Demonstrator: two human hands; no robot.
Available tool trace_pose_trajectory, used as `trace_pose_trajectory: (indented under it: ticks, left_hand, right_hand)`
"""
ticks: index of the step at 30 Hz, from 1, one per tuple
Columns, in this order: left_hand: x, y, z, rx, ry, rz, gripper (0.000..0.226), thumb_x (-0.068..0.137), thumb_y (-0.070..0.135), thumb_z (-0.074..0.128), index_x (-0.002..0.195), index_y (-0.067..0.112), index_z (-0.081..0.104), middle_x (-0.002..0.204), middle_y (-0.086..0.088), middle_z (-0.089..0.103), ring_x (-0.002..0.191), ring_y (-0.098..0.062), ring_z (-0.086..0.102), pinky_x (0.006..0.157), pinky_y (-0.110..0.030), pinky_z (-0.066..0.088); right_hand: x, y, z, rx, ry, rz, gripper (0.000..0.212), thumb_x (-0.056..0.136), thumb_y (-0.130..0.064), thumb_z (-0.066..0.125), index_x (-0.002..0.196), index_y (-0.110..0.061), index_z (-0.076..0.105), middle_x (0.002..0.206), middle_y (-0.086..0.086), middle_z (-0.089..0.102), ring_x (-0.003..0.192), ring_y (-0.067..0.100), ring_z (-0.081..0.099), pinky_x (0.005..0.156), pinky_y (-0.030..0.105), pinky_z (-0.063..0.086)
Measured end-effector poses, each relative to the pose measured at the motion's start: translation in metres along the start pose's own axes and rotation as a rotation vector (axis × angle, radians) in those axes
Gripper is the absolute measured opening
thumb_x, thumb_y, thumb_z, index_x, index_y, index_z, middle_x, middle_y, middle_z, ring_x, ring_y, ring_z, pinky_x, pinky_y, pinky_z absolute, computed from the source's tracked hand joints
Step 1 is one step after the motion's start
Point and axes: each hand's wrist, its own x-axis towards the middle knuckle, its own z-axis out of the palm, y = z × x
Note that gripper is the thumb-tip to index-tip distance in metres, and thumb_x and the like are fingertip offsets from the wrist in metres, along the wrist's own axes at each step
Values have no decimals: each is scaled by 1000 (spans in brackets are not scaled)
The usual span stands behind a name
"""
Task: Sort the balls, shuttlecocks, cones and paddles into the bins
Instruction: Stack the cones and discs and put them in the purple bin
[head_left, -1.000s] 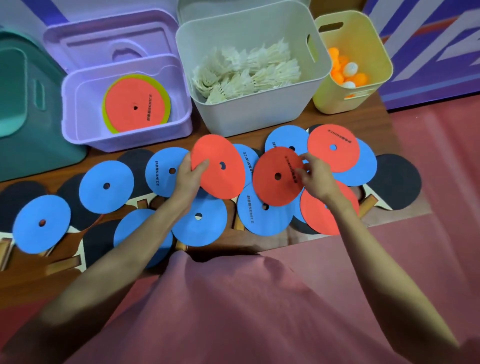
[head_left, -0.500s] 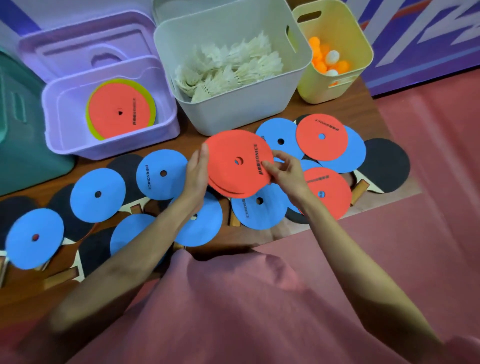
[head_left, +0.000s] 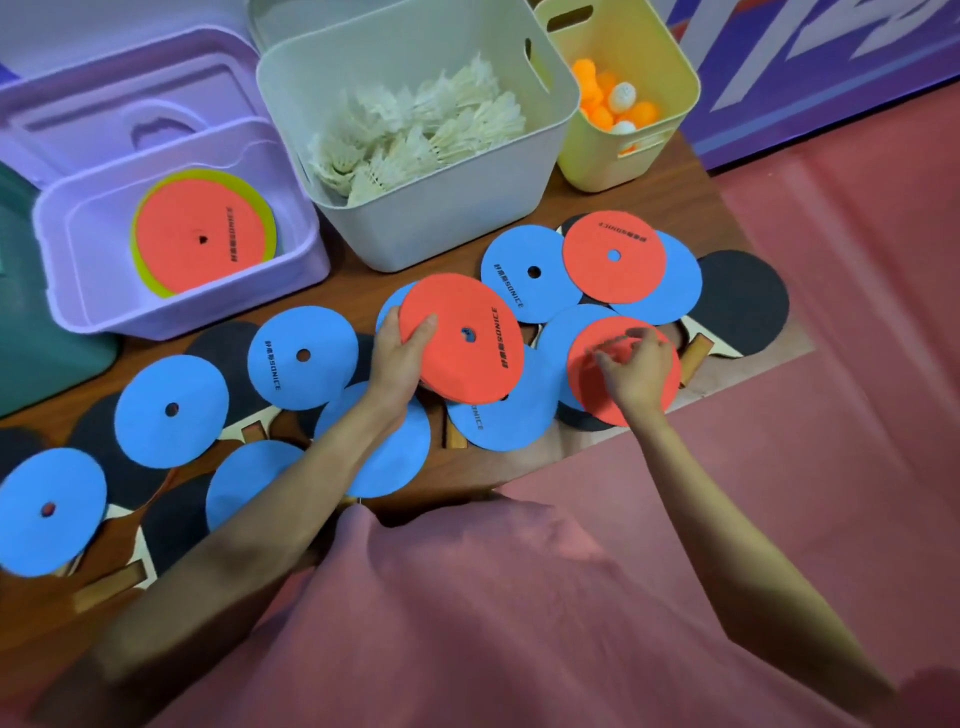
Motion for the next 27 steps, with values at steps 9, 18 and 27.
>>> trace_pose_trajectory:
  ticks: [9, 18, 27]
  left_hand:
    - [-6, 4, 25, 46, -124, 5, 17, 97, 23, 53, 113, 21, 52, 110, 4, 62, 99, -7, 61, 75, -18, 51]
    - [-4, 0, 29, 64, -65, 43, 9, 97, 22, 52, 106, 24, 53, 105, 7, 61, 97, -7, 61, 74, -19, 51]
    - [4, 8, 31, 24, 36, 4, 11, 96, 20, 51, 94, 30, 53, 95, 11, 60, 86, -3, 58, 69, -18, 48]
  right_hand:
    - [18, 28, -20, -260, 31, 130, 78, 65, -31, 80, 127, -5, 42, 131, 20, 33, 120, 38, 34, 102, 39, 34]
    - [19, 19, -51, -485, -115, -179, 27, 87, -2, 42, 114, -4, 44, 114, 14, 53, 115, 41, 40, 64, 41, 37]
    - [9, -28, -65, 422, -51, -200, 24, 93, -3, 49, 114, -5, 58, 106, 4, 60, 93, 14, 55, 84, 25, 43]
